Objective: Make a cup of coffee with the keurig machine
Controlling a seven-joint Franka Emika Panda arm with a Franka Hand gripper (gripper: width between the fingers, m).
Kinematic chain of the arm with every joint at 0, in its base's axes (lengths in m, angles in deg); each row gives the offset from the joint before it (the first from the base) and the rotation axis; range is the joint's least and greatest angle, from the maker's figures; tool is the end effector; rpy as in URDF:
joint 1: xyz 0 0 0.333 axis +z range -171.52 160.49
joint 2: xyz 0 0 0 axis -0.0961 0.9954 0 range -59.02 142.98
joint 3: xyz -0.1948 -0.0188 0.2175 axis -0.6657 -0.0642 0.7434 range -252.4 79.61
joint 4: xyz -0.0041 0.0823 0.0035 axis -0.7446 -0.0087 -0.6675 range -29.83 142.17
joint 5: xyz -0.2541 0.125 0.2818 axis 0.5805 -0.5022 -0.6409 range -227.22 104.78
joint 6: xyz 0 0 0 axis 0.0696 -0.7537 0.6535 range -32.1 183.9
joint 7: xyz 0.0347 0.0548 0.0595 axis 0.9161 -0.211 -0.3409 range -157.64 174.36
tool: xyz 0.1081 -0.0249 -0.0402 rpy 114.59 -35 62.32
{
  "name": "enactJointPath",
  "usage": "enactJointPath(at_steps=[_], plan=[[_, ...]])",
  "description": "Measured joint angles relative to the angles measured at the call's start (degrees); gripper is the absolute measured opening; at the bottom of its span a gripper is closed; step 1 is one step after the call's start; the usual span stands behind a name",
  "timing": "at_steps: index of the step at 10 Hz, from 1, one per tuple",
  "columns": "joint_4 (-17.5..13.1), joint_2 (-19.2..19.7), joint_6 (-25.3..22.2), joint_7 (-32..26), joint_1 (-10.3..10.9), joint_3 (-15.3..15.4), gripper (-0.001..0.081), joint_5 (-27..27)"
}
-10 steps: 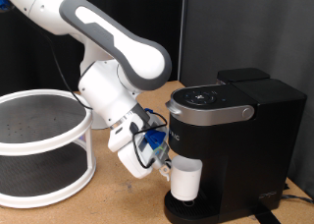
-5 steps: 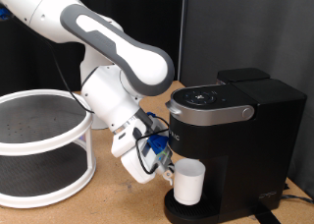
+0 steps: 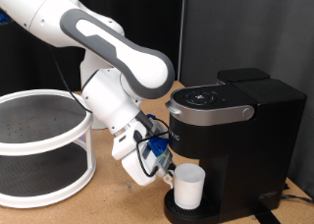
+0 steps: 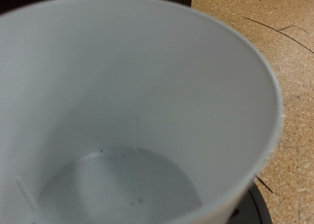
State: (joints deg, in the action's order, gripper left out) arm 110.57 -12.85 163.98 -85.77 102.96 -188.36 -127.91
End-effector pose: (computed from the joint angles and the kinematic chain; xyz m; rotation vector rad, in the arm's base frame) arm 0.4430 0.0471 0.1548 -2.4857 -0.2500 -0.7036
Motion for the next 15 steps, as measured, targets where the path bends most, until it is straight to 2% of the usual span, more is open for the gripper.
enactJointPath(at_steps=[1,2,3,4,5,6,7,9,12,14,15], plan=[[0.0,-0.2,0.2,0.0,0.0,-0.1,0.03,0.2],[0.0,-0.2,0.2,0.0,0.0,-0.2,0.03,0.2],[0.0,-0.2,0.7,0.1,0.0,-0.2,0.0502,0.2],[0.0,-0.3,1.1,0.5,0.0,-0.1,0.0502,0.1],[0.1,-0.1,0.9,0.6,-0.2,0.1,0.0638,-0.5],[0.4,0.3,0.4,0.6,-0.9,0.6,0.0638,-1.2],[0.9,1.4,-1.7,0.6,-2.0,1.2,0.0775,-2.0],[2.8,7.2,-9.6,2.1,-5.4,2.2,0.0798,-2.9],[6.8,18.3,-19.4,8.8,-11.4,5.7,0.0805,-1.6],[9.7,24.5,-25.3,13.6,-18.1,10.7,0.0805,1.0],[11.3,26.7,-27.1,15.2,-22.7,14.6,0.0805,2.2]])
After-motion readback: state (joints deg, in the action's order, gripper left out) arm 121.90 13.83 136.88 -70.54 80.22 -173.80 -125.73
